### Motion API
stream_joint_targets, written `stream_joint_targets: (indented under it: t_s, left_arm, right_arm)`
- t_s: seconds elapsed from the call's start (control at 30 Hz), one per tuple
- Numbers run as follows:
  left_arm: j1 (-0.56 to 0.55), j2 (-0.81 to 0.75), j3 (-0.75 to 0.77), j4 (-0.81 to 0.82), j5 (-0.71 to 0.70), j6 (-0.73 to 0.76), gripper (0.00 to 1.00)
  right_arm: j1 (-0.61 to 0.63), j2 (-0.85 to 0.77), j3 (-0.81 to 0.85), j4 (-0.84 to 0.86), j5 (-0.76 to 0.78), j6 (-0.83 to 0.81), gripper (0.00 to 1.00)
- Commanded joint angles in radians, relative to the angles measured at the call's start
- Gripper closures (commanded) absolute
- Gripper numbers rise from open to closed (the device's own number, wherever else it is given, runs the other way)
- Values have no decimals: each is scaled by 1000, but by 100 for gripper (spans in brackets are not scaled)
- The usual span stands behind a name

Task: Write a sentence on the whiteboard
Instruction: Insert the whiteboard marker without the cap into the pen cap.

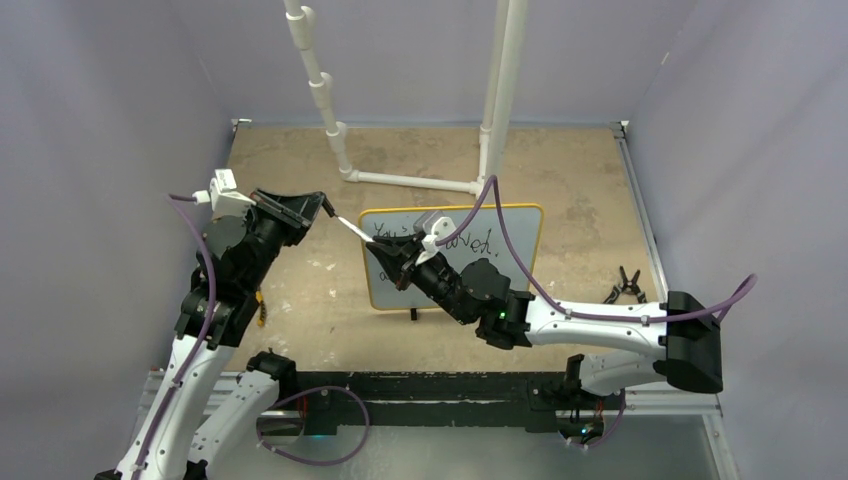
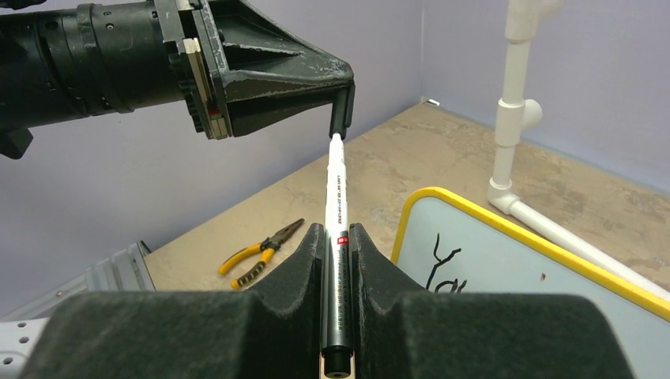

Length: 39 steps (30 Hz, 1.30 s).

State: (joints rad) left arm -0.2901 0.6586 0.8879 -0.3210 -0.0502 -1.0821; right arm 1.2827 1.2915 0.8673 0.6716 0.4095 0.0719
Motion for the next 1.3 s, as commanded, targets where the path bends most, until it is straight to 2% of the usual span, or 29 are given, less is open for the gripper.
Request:
stream_joint_targets:
  t_s: [0.0, 1.27]
  left_arm:
    - [3, -11, -3, 36, 15, -15, 100]
    - [3, -19, -16, 23, 14, -33, 100]
  right_arm:
    - [3, 3, 48, 27, 17, 9, 100]
    - [3, -4, 30, 53, 20, 19, 100]
